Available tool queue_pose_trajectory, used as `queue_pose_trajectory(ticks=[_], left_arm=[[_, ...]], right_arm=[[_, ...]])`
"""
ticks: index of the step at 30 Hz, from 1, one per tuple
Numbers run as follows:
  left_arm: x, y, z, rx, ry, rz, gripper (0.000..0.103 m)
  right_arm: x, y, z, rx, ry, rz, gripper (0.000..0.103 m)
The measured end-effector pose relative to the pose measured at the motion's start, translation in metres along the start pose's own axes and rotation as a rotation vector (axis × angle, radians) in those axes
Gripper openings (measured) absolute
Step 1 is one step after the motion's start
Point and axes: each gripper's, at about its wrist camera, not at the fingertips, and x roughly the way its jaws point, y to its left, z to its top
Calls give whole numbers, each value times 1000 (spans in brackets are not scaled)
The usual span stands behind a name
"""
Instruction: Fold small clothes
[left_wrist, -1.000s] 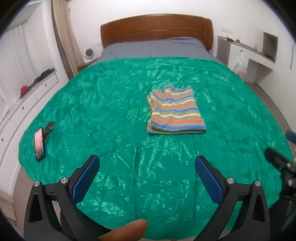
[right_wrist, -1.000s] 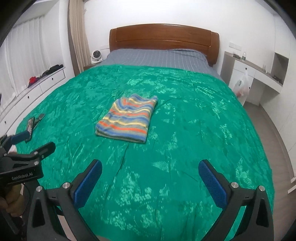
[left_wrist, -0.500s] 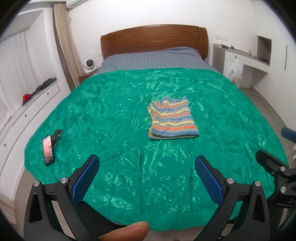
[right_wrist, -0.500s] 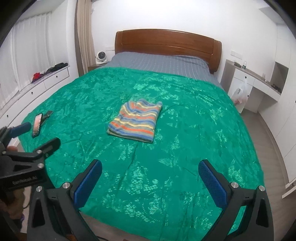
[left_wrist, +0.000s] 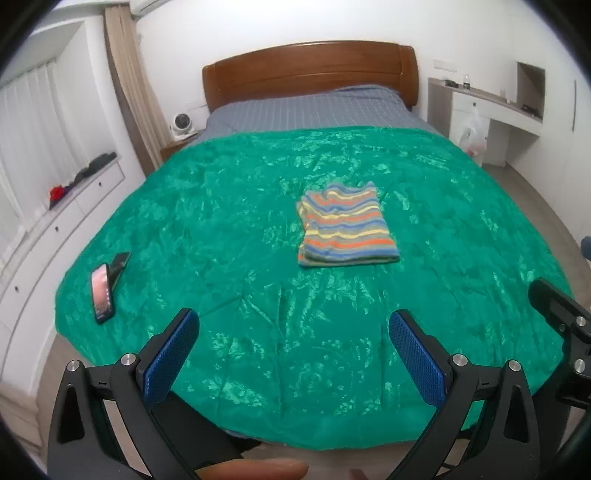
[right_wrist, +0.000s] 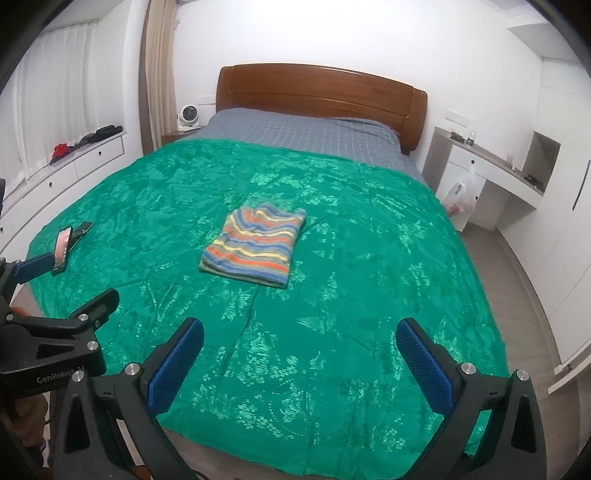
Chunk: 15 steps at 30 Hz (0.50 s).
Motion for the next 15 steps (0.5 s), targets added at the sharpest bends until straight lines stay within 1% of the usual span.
queue_pose_trajectory(ticks=[7, 15], left_arm=[[-4, -2, -1, -15, -6, -29, 103], [-6, -9, -1, -7, -20, -21, 103]], right_arm=[[-3, -3, -1, 5, -1, -8, 102], [-3, -11, -5, 27, 6, -6, 102]])
